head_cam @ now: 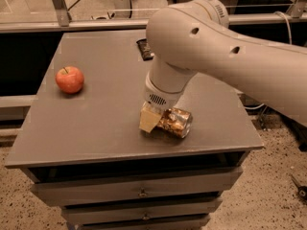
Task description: Place orange can upright
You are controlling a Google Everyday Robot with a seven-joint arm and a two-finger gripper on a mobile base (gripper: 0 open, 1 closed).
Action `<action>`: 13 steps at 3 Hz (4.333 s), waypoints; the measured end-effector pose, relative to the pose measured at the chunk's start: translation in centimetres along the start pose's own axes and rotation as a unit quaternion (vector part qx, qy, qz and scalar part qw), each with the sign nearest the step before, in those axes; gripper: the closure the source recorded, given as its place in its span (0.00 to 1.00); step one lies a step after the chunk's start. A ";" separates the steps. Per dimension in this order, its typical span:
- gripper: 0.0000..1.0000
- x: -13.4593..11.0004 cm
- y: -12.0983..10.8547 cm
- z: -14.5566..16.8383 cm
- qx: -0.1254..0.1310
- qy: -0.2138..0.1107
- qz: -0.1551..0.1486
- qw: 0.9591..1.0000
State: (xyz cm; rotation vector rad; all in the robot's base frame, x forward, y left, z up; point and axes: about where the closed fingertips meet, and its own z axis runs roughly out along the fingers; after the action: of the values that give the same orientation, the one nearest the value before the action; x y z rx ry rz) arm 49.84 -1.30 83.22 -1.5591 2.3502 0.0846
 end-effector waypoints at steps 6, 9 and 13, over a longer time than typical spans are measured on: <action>1.00 -3.9 -6.2 -12.0 -0.079 -0.541 -0.057 0.835; 0.62 -0.9 -4.1 -9.4 -0.137 -0.636 -0.090 0.754; 0.00 2.5 -4.7 -7.9 -0.153 -0.612 -0.096 0.770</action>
Offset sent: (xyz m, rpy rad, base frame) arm 0.0492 0.0037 0.1387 0.4927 -0.2319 0.1809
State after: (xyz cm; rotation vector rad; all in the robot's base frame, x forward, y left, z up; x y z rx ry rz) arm 51.38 -7.16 90.52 -1.1986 1.1369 1.1083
